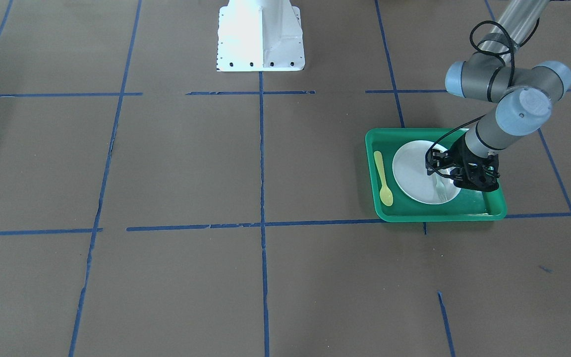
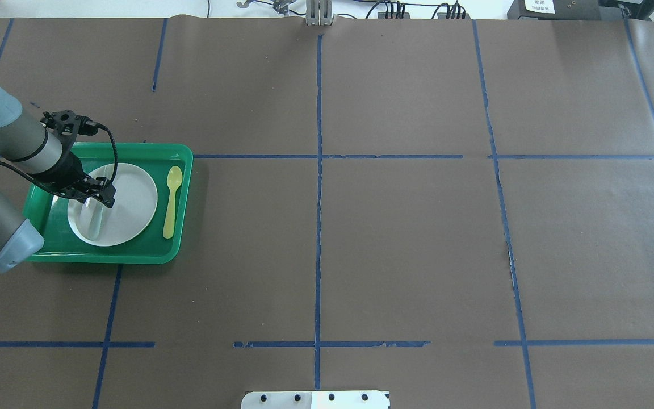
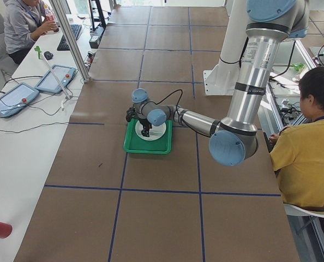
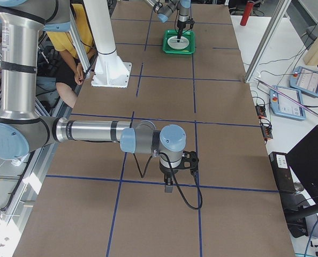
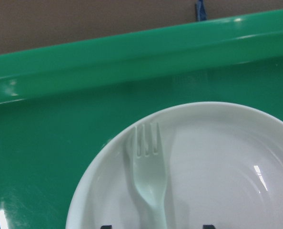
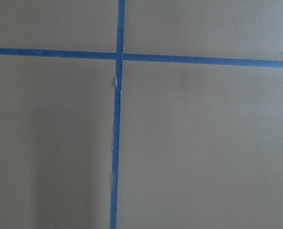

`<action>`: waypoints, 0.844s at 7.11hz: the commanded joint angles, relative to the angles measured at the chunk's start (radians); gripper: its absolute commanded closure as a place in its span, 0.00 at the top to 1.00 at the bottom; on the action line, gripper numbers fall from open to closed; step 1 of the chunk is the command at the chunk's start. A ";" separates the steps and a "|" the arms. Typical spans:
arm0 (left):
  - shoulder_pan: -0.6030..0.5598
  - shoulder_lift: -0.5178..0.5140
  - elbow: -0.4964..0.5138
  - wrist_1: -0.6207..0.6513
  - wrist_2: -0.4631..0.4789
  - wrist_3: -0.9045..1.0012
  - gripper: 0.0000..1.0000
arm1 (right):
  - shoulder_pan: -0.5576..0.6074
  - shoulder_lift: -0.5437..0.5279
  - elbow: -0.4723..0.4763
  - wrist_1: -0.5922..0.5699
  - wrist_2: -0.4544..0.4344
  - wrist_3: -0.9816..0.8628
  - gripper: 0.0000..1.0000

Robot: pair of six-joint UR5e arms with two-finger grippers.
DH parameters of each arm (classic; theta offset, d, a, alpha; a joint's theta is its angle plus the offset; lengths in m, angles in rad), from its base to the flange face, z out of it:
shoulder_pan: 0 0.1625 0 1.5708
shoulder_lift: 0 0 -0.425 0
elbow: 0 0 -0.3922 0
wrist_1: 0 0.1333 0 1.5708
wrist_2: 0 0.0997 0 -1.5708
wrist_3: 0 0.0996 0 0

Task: Place fork
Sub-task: 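Reach the left gripper down over the white fork on the plate, then close the left gripper on the white fork's handle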

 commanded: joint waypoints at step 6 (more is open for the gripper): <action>-0.006 0.017 -0.066 0.004 -0.002 0.003 0.00 | 0.000 0.000 0.000 0.000 0.000 0.000 1.00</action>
